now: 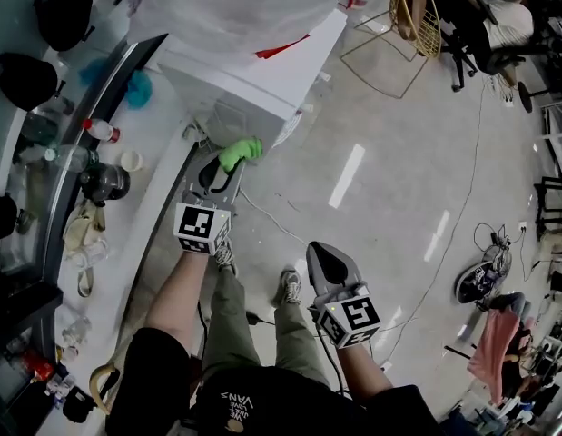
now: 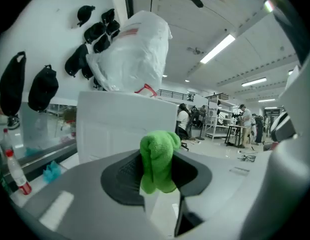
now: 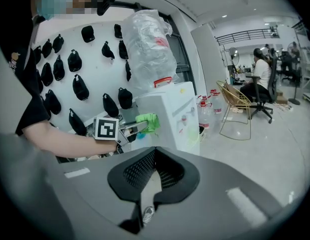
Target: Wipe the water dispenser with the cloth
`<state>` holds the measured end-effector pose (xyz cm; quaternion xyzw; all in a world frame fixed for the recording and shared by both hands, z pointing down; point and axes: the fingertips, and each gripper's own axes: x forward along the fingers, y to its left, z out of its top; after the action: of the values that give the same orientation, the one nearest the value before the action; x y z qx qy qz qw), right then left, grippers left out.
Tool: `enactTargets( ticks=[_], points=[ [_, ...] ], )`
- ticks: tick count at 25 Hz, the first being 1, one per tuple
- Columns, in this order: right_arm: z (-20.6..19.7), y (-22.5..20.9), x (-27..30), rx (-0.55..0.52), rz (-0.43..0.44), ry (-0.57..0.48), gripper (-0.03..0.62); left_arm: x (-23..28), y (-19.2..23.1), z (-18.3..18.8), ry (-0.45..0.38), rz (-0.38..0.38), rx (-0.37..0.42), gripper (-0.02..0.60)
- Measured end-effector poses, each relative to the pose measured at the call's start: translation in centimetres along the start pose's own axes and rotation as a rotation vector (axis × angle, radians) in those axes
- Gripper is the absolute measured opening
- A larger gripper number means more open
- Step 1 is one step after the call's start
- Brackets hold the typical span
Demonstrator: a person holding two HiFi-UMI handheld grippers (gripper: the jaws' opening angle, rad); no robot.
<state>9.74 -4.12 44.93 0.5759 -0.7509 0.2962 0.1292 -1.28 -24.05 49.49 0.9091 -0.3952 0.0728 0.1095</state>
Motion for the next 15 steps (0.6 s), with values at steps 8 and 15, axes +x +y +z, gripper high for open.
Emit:
enactTargets(
  ticks=[8, 15],
  points=[
    [-1.2, 0.2, -0.5, -0.005, 0.019, 0.011, 0.006, 3.4, -3.5, -1.0, -0.016, -0.052, 0.011, 0.135],
    [-1.3, 1.0, -0.1, 0.000, 0.022, 0.015, 0.006, 4.8, -0.9, 0.0, -0.026, 0.002, 0.005, 0.135]
  ],
)
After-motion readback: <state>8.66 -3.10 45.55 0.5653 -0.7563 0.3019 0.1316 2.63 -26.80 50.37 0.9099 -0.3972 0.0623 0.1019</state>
